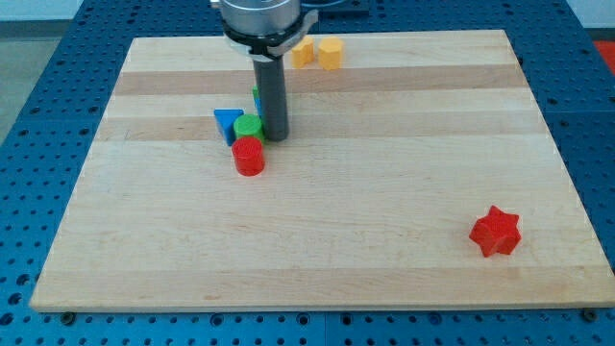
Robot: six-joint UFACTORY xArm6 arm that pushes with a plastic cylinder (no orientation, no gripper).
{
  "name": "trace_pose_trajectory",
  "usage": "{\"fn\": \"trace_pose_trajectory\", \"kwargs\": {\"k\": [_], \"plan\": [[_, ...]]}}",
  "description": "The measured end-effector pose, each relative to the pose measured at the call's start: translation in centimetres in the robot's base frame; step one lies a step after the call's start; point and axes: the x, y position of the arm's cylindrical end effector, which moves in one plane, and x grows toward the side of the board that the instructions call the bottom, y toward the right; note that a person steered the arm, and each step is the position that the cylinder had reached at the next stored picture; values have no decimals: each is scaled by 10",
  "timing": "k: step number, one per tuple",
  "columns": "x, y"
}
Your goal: Push the red circle to the red star
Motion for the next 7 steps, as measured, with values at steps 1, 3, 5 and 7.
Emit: {"fn": "trace_pose_trajectory", "kwargs": {"k": [1, 3, 5, 7], "plan": [[0, -27], [10, -66], [26, -32], [79, -9]]}}
